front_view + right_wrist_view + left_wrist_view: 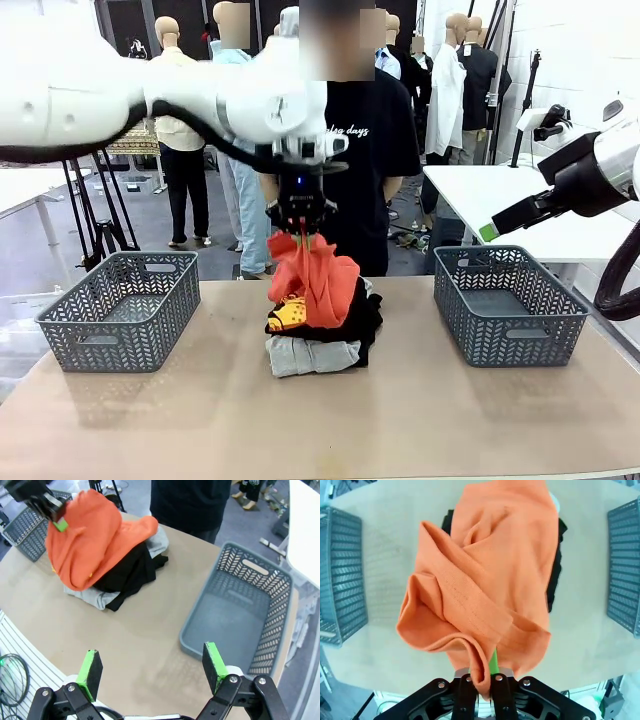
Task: Sort the tops and bottoms.
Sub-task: Lift clothes from the center of the table with your left hand.
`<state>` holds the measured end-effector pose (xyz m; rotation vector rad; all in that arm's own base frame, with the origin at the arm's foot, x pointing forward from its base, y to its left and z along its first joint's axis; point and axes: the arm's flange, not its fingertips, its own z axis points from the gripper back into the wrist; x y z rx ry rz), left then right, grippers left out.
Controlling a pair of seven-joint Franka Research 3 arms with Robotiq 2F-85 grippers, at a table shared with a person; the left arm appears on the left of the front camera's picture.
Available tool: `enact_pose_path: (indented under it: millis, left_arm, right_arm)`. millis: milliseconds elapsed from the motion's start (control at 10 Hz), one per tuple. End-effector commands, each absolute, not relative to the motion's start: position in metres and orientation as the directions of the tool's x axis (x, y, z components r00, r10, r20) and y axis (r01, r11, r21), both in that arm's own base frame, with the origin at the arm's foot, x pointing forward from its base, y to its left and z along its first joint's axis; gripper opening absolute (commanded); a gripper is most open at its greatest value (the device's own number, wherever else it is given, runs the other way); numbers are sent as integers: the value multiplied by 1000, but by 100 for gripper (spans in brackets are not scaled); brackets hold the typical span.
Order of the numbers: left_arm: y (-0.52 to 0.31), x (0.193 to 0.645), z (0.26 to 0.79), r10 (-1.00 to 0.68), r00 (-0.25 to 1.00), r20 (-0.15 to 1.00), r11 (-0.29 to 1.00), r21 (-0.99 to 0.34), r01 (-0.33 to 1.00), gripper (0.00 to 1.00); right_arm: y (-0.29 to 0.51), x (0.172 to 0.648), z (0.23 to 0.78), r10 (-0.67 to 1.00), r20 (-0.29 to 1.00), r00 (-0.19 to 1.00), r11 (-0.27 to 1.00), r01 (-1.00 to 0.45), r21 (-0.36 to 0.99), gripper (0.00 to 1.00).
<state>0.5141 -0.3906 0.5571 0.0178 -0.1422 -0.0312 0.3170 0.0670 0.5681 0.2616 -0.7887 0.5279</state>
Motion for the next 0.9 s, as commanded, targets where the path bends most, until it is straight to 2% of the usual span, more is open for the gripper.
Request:
enact_pose_path:
  millis: [0, 300, 400, 800]
  left_arm:
    - [-403, 510, 579, 1, 986, 165, 998, 57, -10, 0]
    - [-409, 501, 615, -5, 967, 257, 997, 74, -14, 0]
    - [-403, 496, 604, -35, 980, 195, 999, 37, 29, 0]
    - [-405, 497, 603, -36, 978, 206, 998, 52, 26, 0]
  right_arm:
    - [68, 318, 568, 335, 739, 585, 836, -546, 52, 100]
    - [68, 318, 568, 335, 739, 585, 836, -546, 52, 100]
    - [68, 318, 568, 335, 739, 585, 836, -546, 52, 100]
    - [68, 318, 568, 335, 739, 585, 836, -546, 52, 100]
